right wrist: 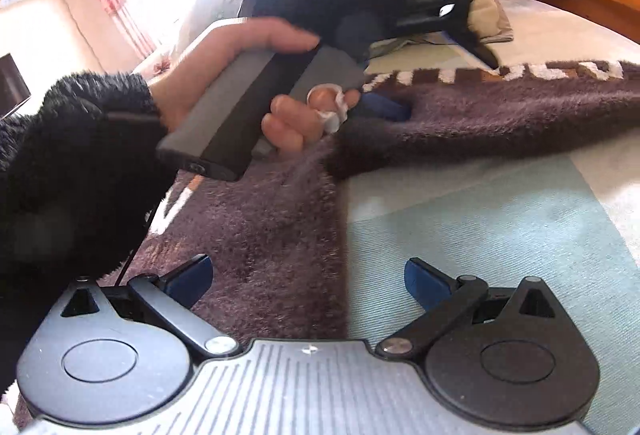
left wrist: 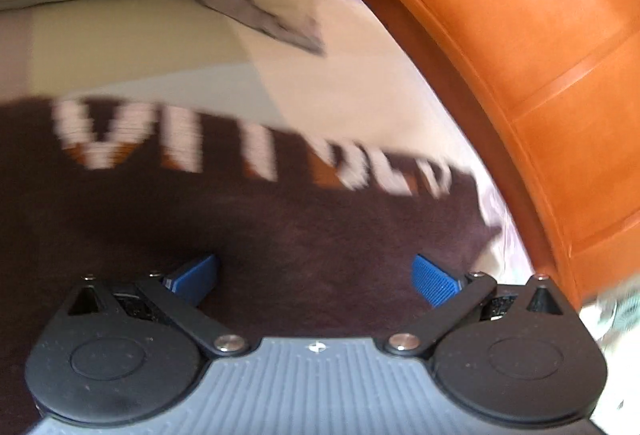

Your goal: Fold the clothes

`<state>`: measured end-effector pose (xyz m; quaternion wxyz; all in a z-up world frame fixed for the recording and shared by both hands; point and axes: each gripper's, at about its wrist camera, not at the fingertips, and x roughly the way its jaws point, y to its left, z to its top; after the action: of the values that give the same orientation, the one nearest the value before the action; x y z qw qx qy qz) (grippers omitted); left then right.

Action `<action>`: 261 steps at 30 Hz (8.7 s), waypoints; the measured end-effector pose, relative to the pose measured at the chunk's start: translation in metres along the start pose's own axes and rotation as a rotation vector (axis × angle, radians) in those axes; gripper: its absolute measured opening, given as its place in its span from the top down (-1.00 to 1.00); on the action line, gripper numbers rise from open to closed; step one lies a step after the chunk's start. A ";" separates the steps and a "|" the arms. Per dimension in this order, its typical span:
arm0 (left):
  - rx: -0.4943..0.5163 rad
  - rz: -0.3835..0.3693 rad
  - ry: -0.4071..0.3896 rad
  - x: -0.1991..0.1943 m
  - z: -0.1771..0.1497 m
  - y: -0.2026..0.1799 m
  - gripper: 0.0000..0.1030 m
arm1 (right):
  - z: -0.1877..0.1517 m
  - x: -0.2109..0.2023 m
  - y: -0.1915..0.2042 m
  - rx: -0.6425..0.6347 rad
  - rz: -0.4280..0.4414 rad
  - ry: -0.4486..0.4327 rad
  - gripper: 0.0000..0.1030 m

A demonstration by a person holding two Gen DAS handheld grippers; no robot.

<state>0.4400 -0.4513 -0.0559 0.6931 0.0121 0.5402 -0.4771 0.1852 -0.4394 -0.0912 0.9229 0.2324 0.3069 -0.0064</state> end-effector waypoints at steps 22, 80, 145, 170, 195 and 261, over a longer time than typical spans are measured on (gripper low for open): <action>-0.072 -0.031 -0.005 -0.009 -0.010 0.011 -0.98 | 0.015 -0.002 -0.051 0.190 0.021 -0.040 -1.00; 0.160 0.401 -0.350 -0.200 -0.297 0.104 -0.98 | 0.035 0.013 0.033 0.103 -0.142 -0.065 -1.00; -0.081 0.347 -0.544 -0.258 -0.314 0.157 -0.99 | 0.009 0.073 0.121 -0.316 -0.277 -0.049 -1.00; 0.101 0.290 -0.519 -0.240 -0.319 0.146 -0.99 | 0.101 0.034 -0.102 0.125 -0.481 -0.013 -1.00; 0.123 0.296 -0.477 -0.234 -0.319 0.147 -0.99 | 0.128 0.094 -0.093 -0.083 -0.628 0.183 -1.00; 0.348 0.320 -0.330 -0.223 -0.335 0.109 -0.99 | 0.121 0.151 -0.065 -0.017 -0.531 0.187 -1.00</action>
<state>0.2755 -0.0691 -0.0800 0.8257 0.1384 0.3212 -0.4427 0.3658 -0.5298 -0.1192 0.8586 0.1354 0.4408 -0.2240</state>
